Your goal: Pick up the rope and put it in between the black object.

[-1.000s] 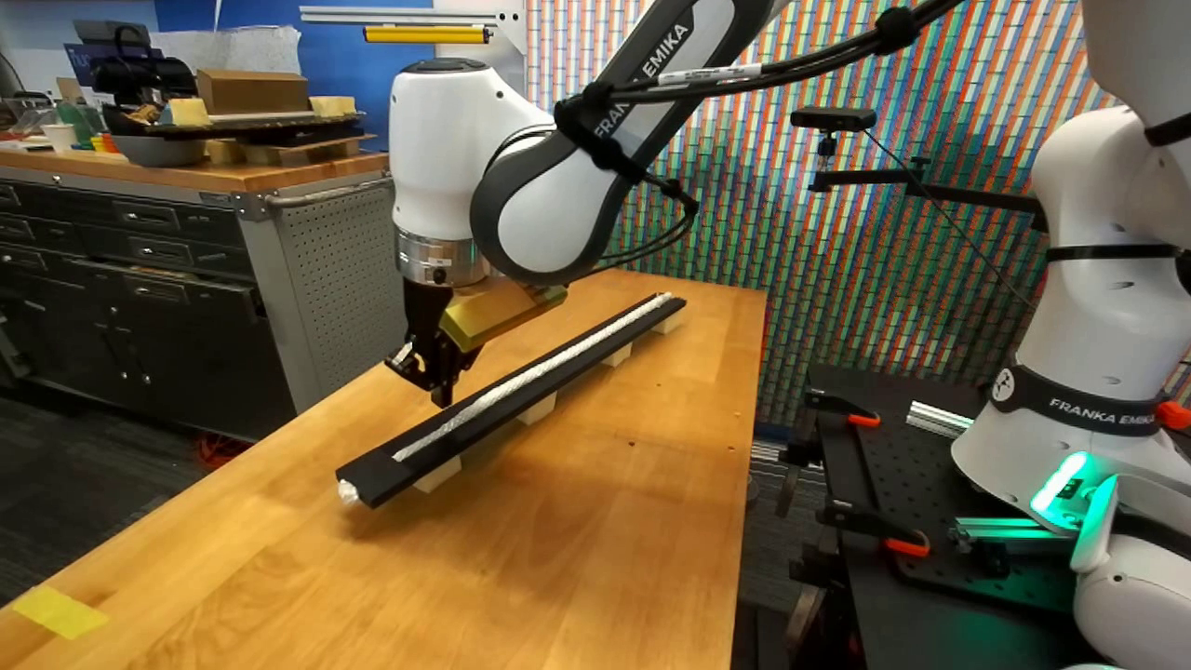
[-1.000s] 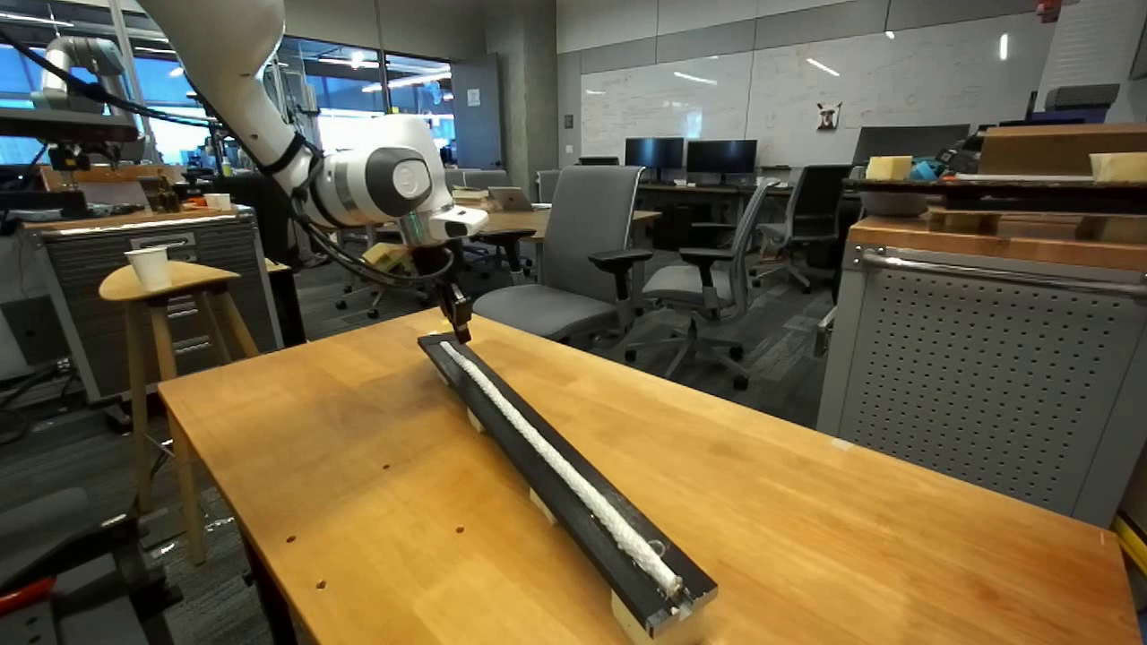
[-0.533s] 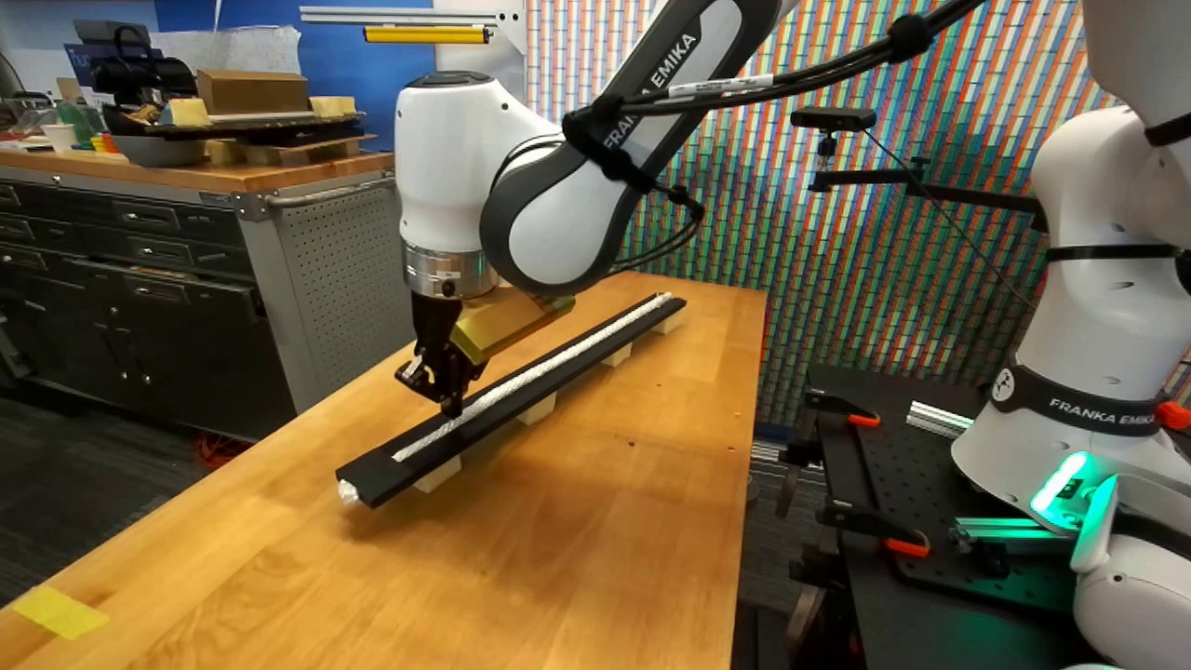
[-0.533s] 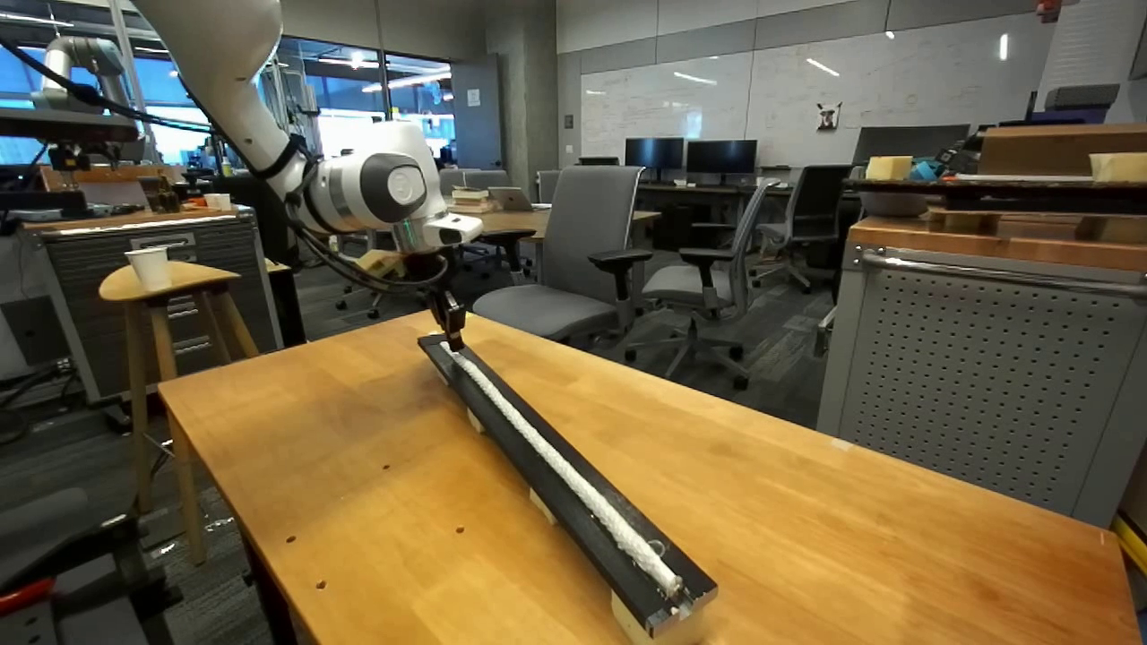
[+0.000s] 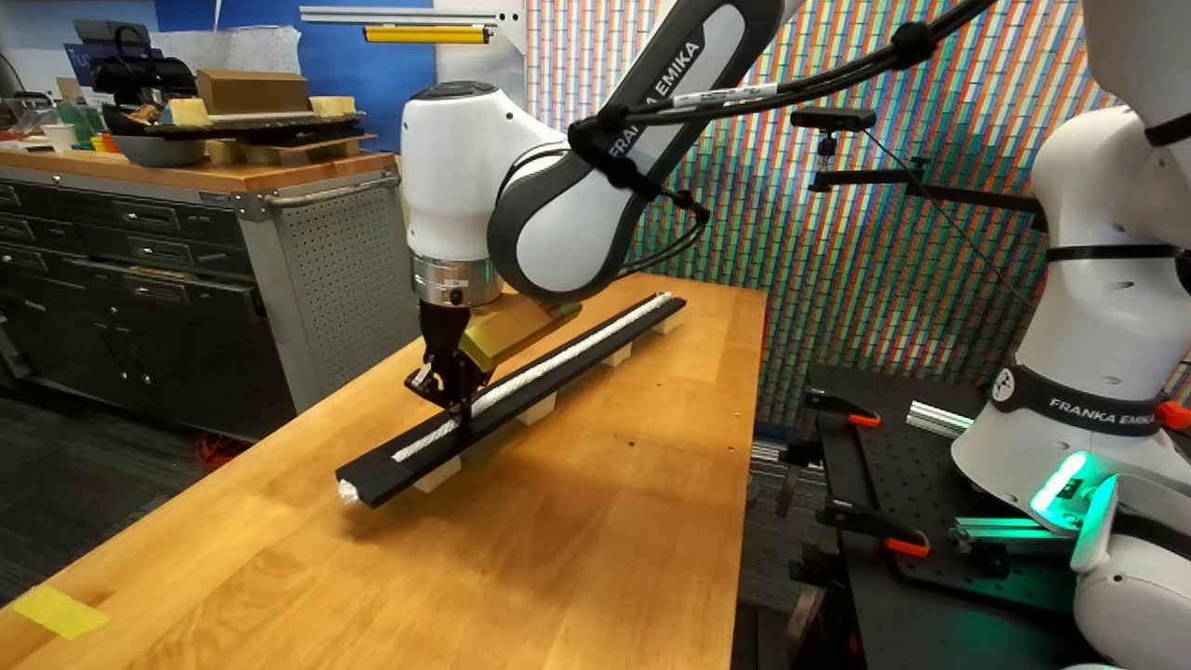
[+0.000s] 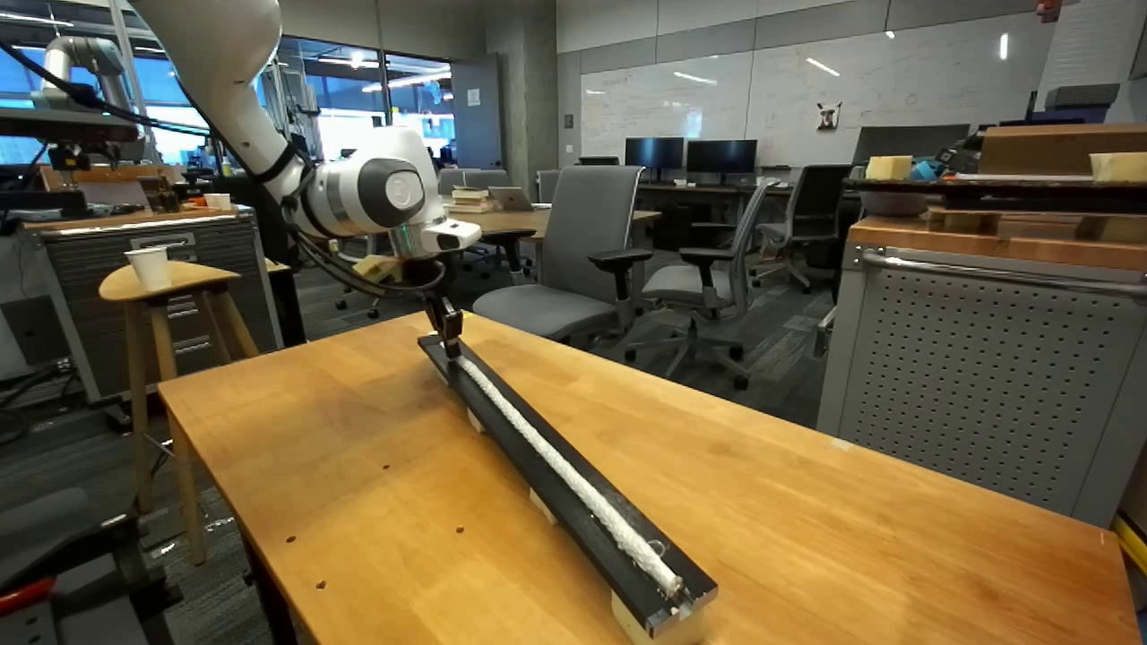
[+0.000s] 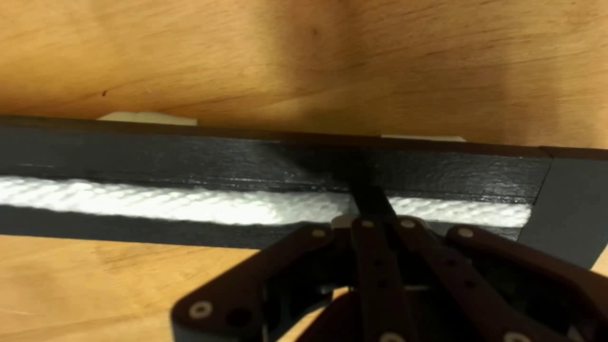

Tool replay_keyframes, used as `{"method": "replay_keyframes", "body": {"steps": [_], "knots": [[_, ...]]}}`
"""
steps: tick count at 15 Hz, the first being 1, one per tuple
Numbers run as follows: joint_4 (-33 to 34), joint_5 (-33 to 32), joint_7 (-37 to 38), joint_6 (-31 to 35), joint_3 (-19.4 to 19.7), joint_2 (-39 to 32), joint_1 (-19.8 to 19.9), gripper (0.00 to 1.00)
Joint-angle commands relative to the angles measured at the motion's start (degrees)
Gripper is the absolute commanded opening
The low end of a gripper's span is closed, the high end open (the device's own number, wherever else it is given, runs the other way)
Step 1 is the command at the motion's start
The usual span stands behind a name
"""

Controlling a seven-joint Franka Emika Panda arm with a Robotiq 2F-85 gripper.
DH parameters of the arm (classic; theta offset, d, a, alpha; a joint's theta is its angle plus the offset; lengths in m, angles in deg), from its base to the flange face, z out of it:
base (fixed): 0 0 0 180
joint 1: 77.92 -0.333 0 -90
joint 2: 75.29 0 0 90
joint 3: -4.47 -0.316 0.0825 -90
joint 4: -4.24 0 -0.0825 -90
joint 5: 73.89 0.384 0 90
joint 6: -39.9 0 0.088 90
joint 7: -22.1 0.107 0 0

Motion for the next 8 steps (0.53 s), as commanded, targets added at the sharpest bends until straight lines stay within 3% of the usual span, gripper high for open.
{"method": "replay_keyframes", "body": {"steps": [1, 8], "knots": [[0.5, -0.6, -0.4, -0.9, 0.1, -0.9, 0.6, 0.0], [1.4, 1.0, -2.9, -2.0, -1.3, -2.0, 2.5, 0.0]]}}
